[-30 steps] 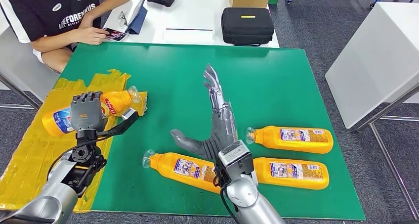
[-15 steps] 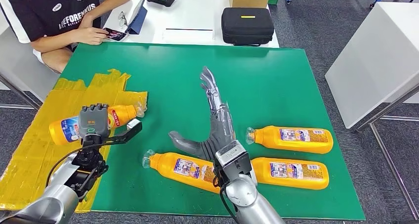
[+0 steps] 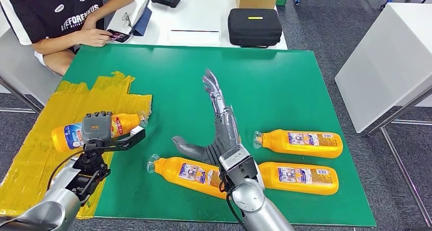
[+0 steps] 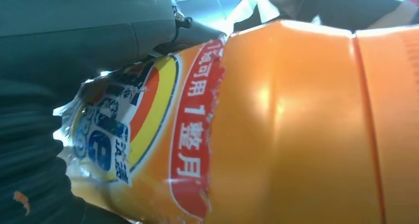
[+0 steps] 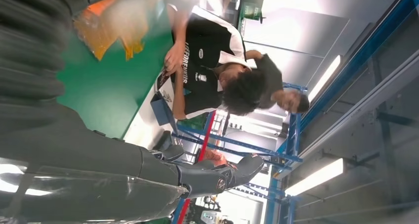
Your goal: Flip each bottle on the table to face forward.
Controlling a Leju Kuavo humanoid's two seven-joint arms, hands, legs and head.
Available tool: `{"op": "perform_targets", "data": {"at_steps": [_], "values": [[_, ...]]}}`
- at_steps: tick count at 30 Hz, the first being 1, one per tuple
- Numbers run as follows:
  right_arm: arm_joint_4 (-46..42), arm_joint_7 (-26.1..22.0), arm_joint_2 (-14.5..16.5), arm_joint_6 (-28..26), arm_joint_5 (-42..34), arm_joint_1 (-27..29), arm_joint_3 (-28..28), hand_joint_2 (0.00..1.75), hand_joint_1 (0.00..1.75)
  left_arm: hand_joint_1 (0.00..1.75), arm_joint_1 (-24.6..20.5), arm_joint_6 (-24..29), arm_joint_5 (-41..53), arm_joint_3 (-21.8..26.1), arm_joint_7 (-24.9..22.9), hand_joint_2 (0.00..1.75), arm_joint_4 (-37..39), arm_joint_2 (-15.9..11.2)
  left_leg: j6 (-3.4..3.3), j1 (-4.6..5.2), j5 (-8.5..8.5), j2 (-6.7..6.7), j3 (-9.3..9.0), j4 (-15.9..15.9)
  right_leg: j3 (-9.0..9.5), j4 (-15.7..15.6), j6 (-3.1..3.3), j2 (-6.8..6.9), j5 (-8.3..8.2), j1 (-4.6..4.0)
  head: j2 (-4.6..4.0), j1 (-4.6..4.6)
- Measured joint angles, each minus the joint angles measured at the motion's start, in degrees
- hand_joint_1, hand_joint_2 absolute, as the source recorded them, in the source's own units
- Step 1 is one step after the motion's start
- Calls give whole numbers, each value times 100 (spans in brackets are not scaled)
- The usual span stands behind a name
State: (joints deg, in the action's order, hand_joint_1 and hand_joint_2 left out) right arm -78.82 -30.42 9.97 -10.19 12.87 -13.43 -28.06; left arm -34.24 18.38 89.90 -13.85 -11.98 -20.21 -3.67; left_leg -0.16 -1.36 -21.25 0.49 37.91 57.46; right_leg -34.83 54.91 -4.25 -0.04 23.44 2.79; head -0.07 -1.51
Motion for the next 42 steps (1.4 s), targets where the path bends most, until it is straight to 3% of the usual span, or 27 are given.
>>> {"op": "perform_targets", "data": {"at_steps": [15,19,35,42], "values": [[24,37,0,35,14,-2,0,175,0,0,27,47,0,103,-399,175,11,33,1,-1,-1,3,-2,0,-2,0,0,-2,0,-1,0,0],[26,44,1,38,19,-2,1,175,0,0,25,-52,0,131,-439,0,12,39,2,-1,-1,3,-4,0,-1,1,0,-2,0,-2,0,-1],[49,75,4,59,33,-4,1,175,0,0,26,-293,2,220,-633,0,15,28,-1,0,9,-7,-8,-1,11,2,2,4,0,0,0,0],[50,165,4,75,120,-2,4,175,0,0,14,-612,7,138,-977,0,-69,26,0,-1,8,-5,-3,0,-2,3,1,2,0,-1,0,-1]]}}
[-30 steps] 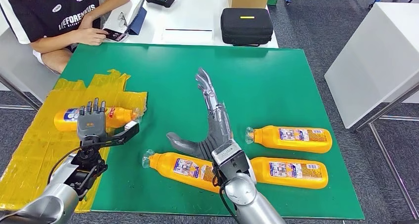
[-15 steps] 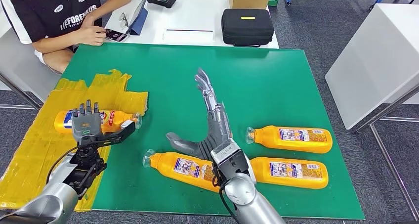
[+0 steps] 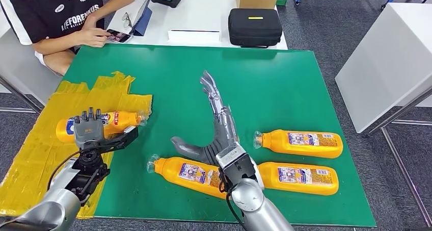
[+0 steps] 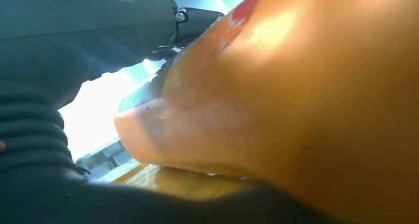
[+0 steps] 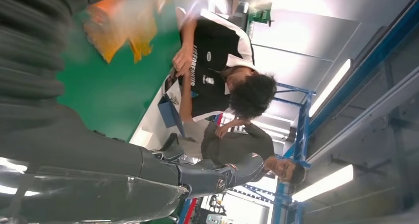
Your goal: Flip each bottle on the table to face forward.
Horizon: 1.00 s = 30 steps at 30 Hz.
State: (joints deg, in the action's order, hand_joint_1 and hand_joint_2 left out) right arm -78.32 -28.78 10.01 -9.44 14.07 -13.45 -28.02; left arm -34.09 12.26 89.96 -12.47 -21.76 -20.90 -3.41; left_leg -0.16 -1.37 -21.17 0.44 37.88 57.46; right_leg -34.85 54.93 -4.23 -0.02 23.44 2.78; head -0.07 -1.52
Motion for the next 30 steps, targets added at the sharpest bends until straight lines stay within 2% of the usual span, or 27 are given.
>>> {"op": "perform_targets", "data": {"at_steps": [7,11,21,30], "values": [[1,194,-1,128,308,1,0,175,0,0,-6,-592,2,-309,-219,0,-474,-19,0,-1,0,0,4,0,-1,0,1,0,0,0,0,1],[1,507,-2,193,707,2,-2,175,0,0,10,-759,2,-391,-327,0,-738,-22,0,0,0,0,6,0,0,0,0,0,0,1,0,1],[20,1100,-21,176,2058,14,-138,175,0,0,132,-991,2,-505,-594,0,-1261,-47,0,-1,0,0,11,0,-6,1,0,0,1,0,0,1],[48,1191,-33,190,2247,22,-254,175,0,0,205,-1030,2,-518,-611,0,-1509,-61,0,0,0,0,12,0,-7,1,0,0,0,0,0,0]]}}
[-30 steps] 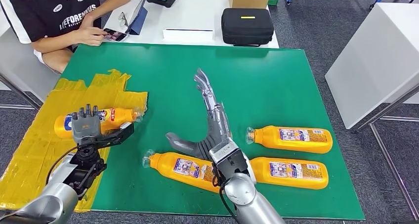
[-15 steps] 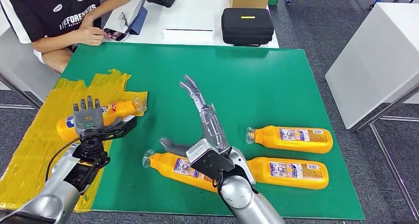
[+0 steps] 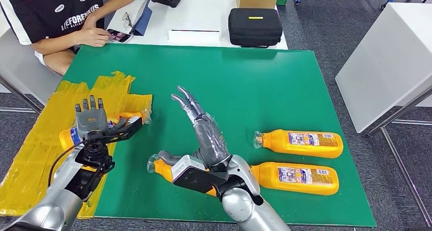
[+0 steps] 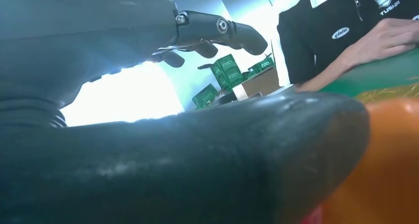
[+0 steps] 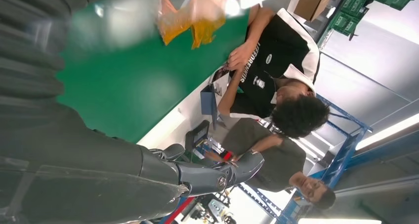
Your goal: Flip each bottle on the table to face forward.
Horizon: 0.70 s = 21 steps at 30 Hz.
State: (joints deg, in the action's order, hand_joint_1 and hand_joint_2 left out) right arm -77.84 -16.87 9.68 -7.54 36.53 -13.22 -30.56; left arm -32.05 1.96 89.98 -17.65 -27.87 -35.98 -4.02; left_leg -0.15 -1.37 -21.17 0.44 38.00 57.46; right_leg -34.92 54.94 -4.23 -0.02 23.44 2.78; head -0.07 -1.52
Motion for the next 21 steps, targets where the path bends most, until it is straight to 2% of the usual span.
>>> {"op": "perform_targets", "data": {"at_steps": [15,21], "values": [[2,4,-4,0,14,5,-17,175,0,0,11,-3,0,-21,0,0,-40,-9,0,0,0,0,0,0,0,0,0,0,0,0,0,1],[113,496,-52,79,962,17,-150,175,0,0,41,49,0,-40,103,0,-40,-22,0,0,0,0,0,0,0,0,0,0,0,0,0,0]]}}
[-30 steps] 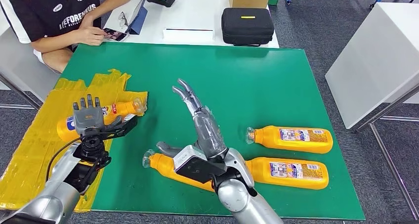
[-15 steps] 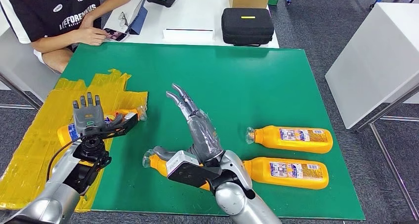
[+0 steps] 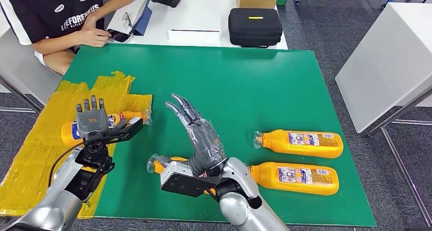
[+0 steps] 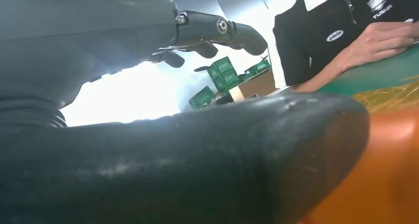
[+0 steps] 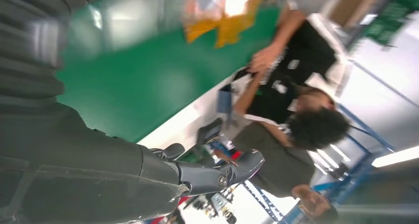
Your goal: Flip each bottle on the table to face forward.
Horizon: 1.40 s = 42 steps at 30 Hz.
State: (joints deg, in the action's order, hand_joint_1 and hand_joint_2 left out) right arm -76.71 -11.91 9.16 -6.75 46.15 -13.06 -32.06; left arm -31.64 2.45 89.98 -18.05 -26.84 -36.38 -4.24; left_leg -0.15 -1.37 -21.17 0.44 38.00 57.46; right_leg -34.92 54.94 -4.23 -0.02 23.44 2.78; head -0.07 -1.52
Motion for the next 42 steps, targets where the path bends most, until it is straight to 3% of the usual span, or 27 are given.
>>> {"op": "perform_targets", "data": {"at_steps": [5,7,9,11,13,17,21,42], "values": [[245,574,-78,115,1190,30,-118,175,0,0,19,454,-59,122,492,0,-1,38,0,0,0,1,0,0,-4,0,0,0,0,1,0,1],[407,872,-109,213,1674,62,-169,175,0,0,40,865,-523,332,1315,0,-68,139,0,0,0,0,0,2,-6,-1,0,1,0,1,0,-2],[605,1137,-150,242,2115,125,-206,175,0,0,114,1129,-1600,659,2723,0,-336,305,-1,1,0,-5,4,2,-4,-1,0,5,0,1,0,-2],[801,1232,-196,199,2375,203,-217,175,0,0,249,1024,-2871,983,4081,87,-837,485,-1,2,0,-9,10,2,-3,-1,-1,7,0,2,0,1],[940,1239,-239,165,2481,265,-217,175,0,0,404,801,-3792,1203,4810,175,-1418,632,0,5,-4,-4,12,2,-7,-1,-2,2,-2,3,0,1],[1068,1254,-316,154,2568,367,-215,175,0,0,635,497,-4778,1522,5230,175,-2417,810,4,3,-9,2,10,2,-15,-1,-2,-2,-1,0,0,-1],[1089,1294,-374,136,2610,482,-212,175,0,0,730,413,-5252,1764,5336,175,-2903,873,6,-9,-8,2,9,1,-15,-1,1,-2,1,-12,0,-1],[773,1497,-599,174,2689,1117,83,175,0,0,685,412,-5713,1908,5397,175,-3033,955,6,-8,-8,1,6,2,-12,-1,1,-2,1,-11,0,0]]}}
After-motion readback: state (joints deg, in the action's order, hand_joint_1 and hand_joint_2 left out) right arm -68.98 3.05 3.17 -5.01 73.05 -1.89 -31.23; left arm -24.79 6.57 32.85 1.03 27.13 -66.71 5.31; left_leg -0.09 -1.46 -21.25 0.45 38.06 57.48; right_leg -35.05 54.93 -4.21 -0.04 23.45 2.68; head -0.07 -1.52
